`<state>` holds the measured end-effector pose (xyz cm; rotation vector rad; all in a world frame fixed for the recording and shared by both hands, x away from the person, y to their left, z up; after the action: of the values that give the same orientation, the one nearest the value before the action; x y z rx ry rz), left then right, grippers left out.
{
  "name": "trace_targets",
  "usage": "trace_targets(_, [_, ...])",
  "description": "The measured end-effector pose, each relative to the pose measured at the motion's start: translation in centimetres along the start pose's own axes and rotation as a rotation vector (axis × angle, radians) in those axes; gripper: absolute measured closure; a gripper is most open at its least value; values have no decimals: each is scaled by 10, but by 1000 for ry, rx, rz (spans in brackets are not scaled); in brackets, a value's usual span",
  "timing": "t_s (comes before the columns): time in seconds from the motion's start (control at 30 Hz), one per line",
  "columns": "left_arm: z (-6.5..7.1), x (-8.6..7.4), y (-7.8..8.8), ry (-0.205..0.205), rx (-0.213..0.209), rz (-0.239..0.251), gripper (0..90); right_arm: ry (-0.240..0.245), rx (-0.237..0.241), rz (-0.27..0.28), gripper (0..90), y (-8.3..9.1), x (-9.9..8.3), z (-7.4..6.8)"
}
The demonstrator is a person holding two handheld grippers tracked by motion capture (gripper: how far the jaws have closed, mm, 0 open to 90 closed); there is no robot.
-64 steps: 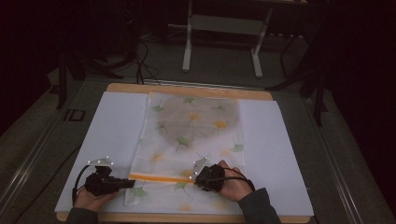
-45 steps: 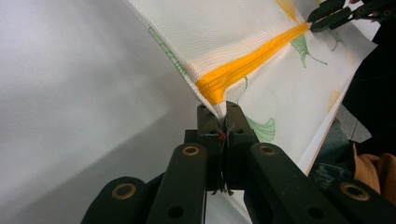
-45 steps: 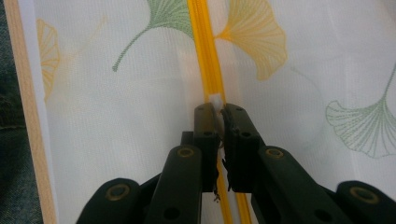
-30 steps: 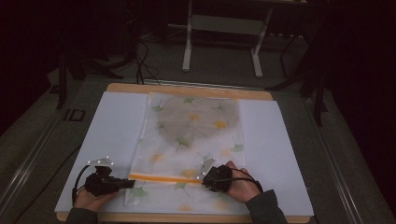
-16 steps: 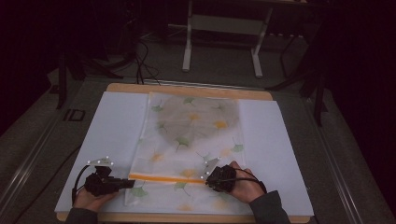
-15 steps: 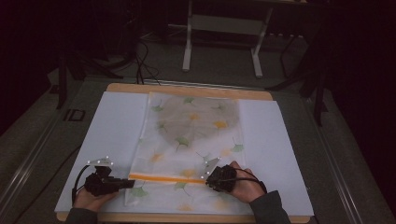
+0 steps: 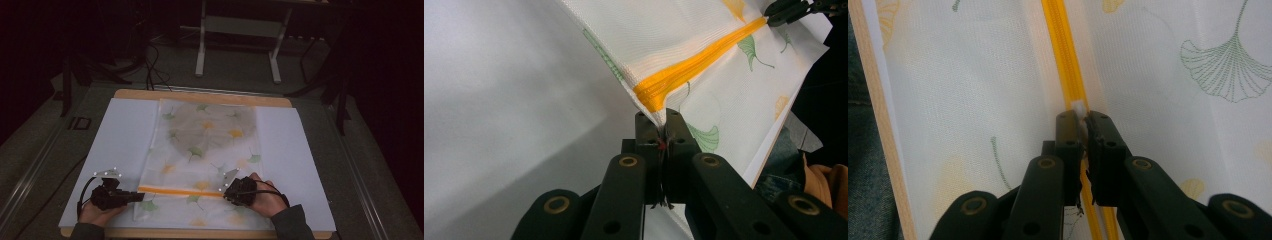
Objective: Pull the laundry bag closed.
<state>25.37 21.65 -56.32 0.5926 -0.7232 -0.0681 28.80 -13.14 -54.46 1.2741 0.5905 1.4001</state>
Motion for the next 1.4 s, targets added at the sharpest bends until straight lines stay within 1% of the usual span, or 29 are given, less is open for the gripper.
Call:
trace_targets(0.17, [0, 0, 1, 0, 1, 2, 884, 2, -7, -7, 846, 0, -2, 1])
trace_targets(0.67, [-1, 0, 0, 2, 1, -1, 884, -27, -11, -19, 846, 7, -23, 9])
trace_targets(0.97, [0, 0, 0, 3, 1, 0, 885, -31, -5, -5, 846, 10, -25, 11])
trace_targets(1.0, [-1, 0, 0, 2, 2, -1, 884, -28, -6, -23, 846, 10, -26, 11])
trace_targets(1.03, [-1, 0, 1, 1, 1, 0, 884, -25, -7, -24, 846, 9, -27, 12])
trace_targets(1.4, [-1, 0, 1, 3, 2, -1, 884, -49, -13, -30, 846, 14, -41, 16])
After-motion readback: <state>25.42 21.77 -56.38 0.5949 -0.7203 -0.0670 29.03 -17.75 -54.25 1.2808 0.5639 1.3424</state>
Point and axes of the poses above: each handheld gripper's, and its own axes: y roughly backward along the jaws, x roughly out of its top, z roughly to its right, the point moved 5 cm from there along -y, roughly forward along the jaws, and after that the axes turned 12 degrees about -x, right-handed, at the moved point
